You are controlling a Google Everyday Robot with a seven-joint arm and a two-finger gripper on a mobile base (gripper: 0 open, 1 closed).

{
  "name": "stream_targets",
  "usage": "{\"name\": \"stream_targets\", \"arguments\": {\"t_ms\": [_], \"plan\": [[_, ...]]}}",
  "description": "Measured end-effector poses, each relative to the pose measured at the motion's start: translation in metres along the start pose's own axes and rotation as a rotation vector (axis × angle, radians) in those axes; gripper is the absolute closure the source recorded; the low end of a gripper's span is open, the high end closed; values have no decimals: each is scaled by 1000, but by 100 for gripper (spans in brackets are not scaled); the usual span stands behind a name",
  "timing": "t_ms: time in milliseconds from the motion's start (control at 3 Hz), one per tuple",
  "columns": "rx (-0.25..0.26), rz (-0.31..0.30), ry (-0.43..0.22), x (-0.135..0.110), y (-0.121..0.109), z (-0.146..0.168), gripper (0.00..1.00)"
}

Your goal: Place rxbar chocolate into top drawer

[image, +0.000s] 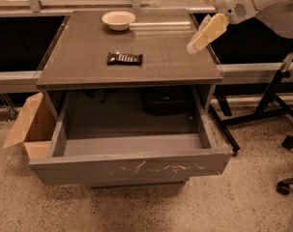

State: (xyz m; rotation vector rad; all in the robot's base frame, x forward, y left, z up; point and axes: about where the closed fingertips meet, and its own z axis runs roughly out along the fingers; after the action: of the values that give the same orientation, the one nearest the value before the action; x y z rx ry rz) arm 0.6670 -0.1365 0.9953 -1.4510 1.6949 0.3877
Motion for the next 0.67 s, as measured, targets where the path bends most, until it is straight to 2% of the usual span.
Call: {"name": "stream_targets", "arguments": {"t_ms": [333, 667], "plan": [[-31, 6, -63, -4, -10, 32, 0], [-90, 29, -161, -14, -25, 88, 0]]}}
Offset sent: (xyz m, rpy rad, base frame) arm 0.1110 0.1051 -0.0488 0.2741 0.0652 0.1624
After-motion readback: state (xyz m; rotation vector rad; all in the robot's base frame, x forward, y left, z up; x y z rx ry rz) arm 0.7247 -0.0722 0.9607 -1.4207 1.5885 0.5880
